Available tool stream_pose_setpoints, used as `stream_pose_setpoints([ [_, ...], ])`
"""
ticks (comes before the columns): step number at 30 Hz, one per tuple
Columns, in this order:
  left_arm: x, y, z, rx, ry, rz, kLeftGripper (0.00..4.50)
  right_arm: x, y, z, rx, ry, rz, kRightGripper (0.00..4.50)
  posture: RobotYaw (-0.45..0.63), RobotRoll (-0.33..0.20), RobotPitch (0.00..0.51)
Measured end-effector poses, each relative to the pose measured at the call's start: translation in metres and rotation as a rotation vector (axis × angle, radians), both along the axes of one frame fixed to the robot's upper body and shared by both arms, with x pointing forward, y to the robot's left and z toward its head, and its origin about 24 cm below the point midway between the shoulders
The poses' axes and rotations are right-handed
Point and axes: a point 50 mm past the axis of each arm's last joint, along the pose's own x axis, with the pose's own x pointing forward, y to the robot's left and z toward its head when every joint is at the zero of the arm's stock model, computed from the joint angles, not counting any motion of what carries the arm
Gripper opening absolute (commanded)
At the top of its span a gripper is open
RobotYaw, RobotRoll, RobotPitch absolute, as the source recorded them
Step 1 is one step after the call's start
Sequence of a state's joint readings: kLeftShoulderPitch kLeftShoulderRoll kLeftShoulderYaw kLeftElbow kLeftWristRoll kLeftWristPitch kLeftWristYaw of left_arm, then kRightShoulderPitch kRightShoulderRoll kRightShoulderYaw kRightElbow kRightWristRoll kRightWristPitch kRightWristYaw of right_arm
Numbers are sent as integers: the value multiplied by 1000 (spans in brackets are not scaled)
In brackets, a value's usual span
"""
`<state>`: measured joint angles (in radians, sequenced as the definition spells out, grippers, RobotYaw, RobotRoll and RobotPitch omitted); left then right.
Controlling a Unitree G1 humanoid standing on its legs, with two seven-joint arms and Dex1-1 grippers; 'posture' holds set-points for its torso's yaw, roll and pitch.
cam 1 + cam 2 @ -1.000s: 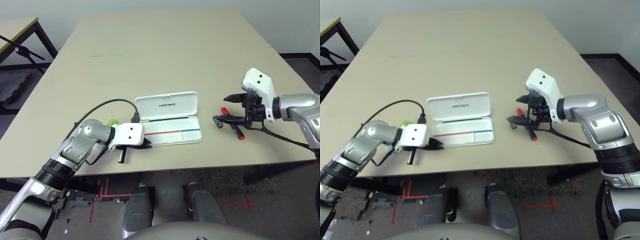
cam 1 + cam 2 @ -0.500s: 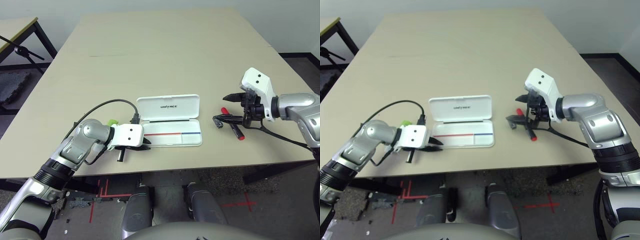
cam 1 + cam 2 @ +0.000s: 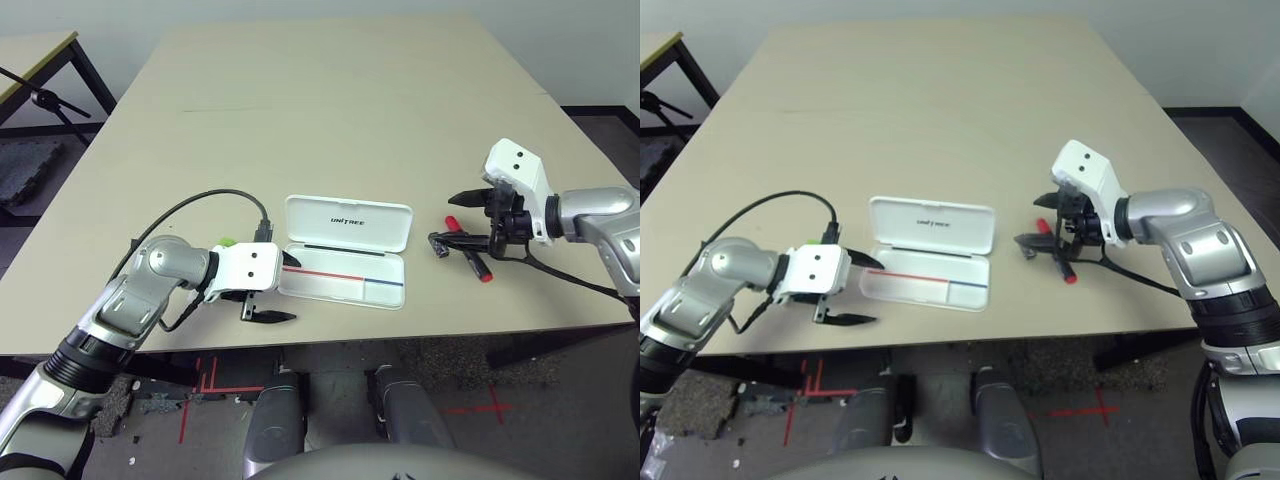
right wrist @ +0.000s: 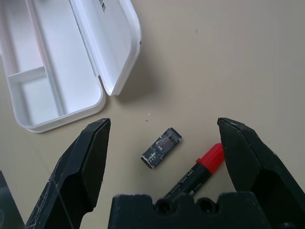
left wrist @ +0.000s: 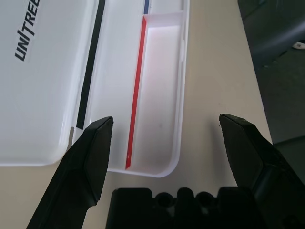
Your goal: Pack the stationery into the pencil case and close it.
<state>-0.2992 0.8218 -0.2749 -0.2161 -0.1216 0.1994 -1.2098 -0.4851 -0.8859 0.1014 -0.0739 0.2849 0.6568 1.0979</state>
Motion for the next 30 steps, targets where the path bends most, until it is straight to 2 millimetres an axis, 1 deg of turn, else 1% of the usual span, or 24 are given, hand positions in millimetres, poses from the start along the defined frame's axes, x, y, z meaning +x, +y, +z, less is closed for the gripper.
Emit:
stream_pose_setpoints([
  [9, -7, -3, -16, -6, 62, 8, 4490, 0, 0, 0, -1, -3, -4, 4500, 15, 0, 103],
  [25, -6, -4, -15, -17, 57, 12, 4490, 1, 0, 1, -1, -10, -8, 4500, 6, 0, 100],
  [27, -6, -4, -16, -15, 60, 12, 4040, 1, 0, 1, -1, -12, -10, 4500, 6, 0, 100],
  [29, -6, -4, -17, -10, 66, 13, 3437, 1, 0, 1, -2, -14, -12, 4500, 4, 0, 99],
  [30, -6, -4, -20, -3, 76, 17, 2998, 2, 0, 1, -2, -16, -14, 4500, 4, 0, 99],
])
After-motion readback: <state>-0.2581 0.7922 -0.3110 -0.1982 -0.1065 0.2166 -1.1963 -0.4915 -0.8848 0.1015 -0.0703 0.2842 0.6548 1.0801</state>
